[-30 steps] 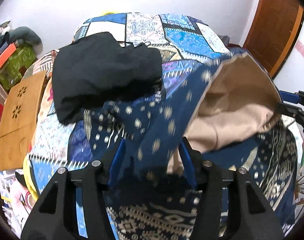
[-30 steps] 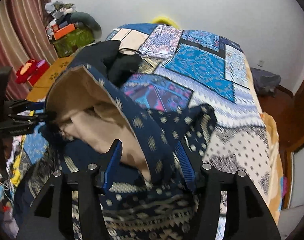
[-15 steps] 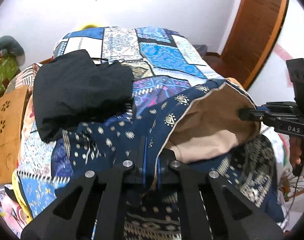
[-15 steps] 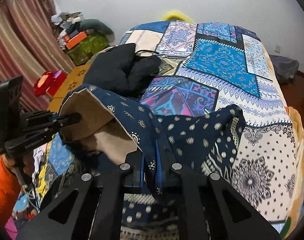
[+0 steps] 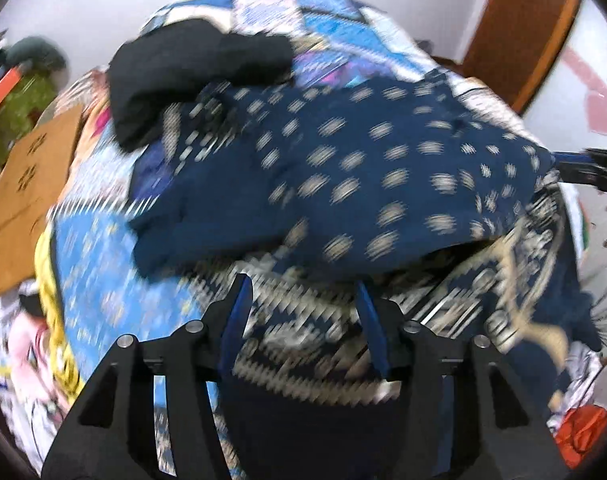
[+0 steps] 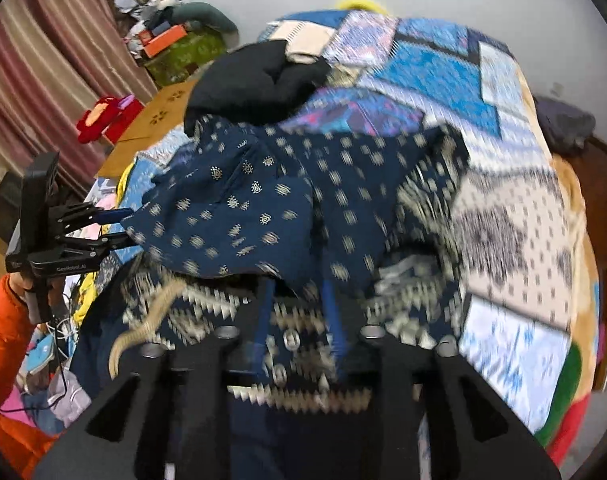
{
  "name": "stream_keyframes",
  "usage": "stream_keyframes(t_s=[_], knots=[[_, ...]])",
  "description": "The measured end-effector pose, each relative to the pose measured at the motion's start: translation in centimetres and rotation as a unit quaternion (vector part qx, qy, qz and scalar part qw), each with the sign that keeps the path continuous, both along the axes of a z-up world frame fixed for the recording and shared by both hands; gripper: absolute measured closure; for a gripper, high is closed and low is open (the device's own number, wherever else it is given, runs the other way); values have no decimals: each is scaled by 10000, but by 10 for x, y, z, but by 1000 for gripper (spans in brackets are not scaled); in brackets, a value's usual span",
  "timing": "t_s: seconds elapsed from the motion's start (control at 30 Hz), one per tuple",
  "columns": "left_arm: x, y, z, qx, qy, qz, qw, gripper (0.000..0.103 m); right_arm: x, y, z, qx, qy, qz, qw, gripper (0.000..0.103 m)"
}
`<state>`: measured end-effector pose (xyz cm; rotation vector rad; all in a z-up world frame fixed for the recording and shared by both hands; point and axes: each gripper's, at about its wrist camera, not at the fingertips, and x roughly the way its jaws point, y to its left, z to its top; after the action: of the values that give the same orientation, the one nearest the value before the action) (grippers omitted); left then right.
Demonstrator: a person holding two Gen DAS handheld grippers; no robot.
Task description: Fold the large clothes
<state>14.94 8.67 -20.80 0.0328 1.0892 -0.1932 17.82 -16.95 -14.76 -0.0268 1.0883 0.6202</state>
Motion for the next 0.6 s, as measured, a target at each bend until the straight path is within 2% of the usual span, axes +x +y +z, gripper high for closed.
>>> stream_keyframes(t_s=[0.07,0.2,0.37,0.47,0.6], knots=[[-6,12,-5,11,75,187,9998,51,-6,-12,-3,-27,30,-182,9998,54],[-12,44,-2,-1,21,694,9976,51,-7,-36,0,-15,69,-544,9985,54],[4,81,16,-369,-221,1297,9906,51,5,-57,11,126,-89,-1023,9946,54],[28,96,21,-557,-375,1507,9863,49,21,-62,14,251,-98,-1263,9916,54],[62,107,9,-789,-303,1638,9829,47,45,-62,10,374,-73,-1412,9893,54]])
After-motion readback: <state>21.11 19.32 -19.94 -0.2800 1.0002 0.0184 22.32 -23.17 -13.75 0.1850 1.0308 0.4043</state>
